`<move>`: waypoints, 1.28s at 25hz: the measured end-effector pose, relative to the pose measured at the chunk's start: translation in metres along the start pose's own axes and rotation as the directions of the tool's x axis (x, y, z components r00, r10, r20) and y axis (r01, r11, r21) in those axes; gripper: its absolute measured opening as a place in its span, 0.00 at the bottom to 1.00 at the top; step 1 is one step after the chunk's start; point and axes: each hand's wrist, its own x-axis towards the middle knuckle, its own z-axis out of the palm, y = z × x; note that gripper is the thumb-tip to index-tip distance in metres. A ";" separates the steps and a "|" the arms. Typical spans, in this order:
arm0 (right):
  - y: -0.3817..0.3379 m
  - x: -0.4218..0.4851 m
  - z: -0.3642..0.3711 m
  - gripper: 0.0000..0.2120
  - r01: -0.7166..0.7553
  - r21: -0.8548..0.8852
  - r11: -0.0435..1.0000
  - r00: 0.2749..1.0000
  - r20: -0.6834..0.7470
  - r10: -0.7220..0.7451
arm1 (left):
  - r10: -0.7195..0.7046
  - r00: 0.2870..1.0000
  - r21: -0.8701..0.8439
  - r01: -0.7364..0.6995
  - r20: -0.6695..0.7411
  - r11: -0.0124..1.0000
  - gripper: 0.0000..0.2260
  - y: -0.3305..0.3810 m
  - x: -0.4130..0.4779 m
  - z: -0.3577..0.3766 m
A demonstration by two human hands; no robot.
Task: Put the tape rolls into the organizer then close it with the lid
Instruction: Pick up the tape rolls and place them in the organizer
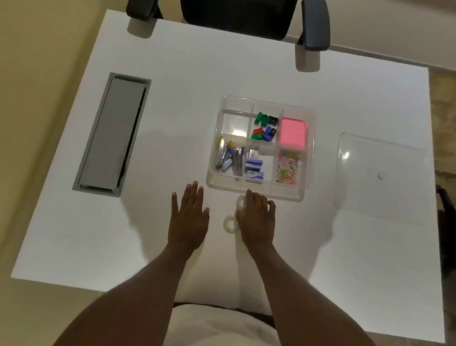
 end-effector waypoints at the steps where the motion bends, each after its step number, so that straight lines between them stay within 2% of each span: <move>1: -0.002 0.002 0.001 0.28 -0.013 0.003 1.000 1.000 0.021 0.013 | -0.007 1.000 0.007 0.007 -0.001 1.000 0.27 0.000 0.004 0.000; 4: -0.003 0.005 0.002 0.24 -0.026 -0.033 0.999 0.999 0.036 0.028 | -0.021 1.000 -0.034 0.021 0.011 0.999 0.27 0.001 0.017 0.000; 7: -0.003 0.006 0.001 0.25 -0.014 0.002 1.000 0.999 -0.044 0.014 | -0.047 0.999 -0.061 0.049 0.027 0.997 0.28 0.000 0.028 0.003; 9: -0.006 0.005 -0.002 0.28 0.037 0.036 0.999 0.988 -0.148 -0.032 | -0.058 0.998 -0.081 0.061 0.028 0.995 0.28 -0.001 0.034 0.006; 13: -0.021 0.024 -0.013 0.28 0.183 0.071 0.981 0.967 -0.192 -0.167 | -0.095 0.992 -0.079 0.102 0.082 0.992 0.30 0.004 0.040 0.011; 16: -0.028 0.055 -0.029 0.27 0.215 0.130 0.968 0.952 -0.251 -0.178 | -0.114 0.990 -0.075 0.119 0.079 0.990 0.31 0.006 0.040 0.013; 19: -0.033 0.098 -0.050 0.25 0.239 0.109 0.965 0.932 -0.306 -0.196 | -0.107 0.993 -0.089 0.111 0.055 0.990 0.31 0.002 0.039 0.013; 24: -0.044 0.174 -0.084 0.24 0.170 0.096 0.981 0.951 -0.279 -0.137 | -0.090 0.995 -0.103 0.094 0.035 0.990 0.31 -0.008 0.038 0.018; 28: -0.052 0.230 -0.093 0.19 0.163 -0.079 0.983 0.976 -0.131 -0.172 | -0.091 0.996 -0.099 0.092 0.012 0.991 0.32 -0.012 0.038 0.027; 32: -0.060 0.260 -0.081 0.16 0.179 -0.149 0.972 0.981 -0.041 -0.187 | -0.099 0.995 -0.113 0.098 -0.004 0.989 0.32 -0.013 0.041 0.035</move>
